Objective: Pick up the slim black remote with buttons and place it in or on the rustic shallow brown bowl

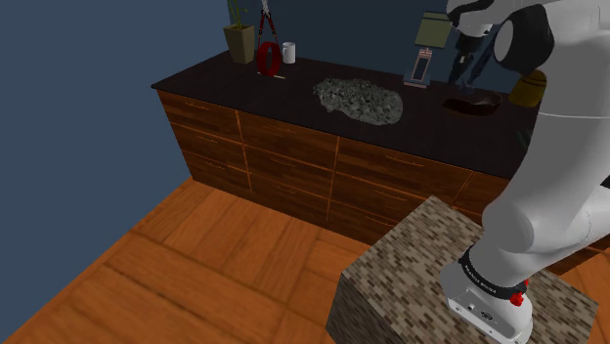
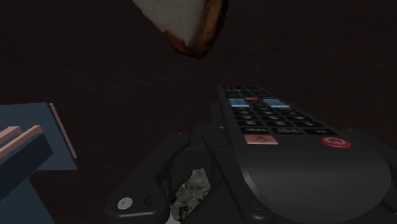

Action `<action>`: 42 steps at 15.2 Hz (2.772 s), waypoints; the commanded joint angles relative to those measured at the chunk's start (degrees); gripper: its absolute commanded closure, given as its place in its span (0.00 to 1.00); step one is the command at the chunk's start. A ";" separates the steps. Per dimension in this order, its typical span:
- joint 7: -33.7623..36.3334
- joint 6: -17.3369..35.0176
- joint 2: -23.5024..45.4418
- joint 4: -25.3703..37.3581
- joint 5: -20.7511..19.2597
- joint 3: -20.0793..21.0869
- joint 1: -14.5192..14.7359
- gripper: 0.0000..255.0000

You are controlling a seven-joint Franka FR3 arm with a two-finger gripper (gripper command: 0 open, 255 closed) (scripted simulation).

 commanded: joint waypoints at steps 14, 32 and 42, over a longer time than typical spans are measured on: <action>-12.25 -8.03 18.54 25.67 8.08 1.06 -18.44 1.00; -13.17 -1.43 18.31 18.49 8.37 1.14 -17.02 0.00; -12.30 -7.99 17.34 24.40 7.78 0.82 -17.94 0.00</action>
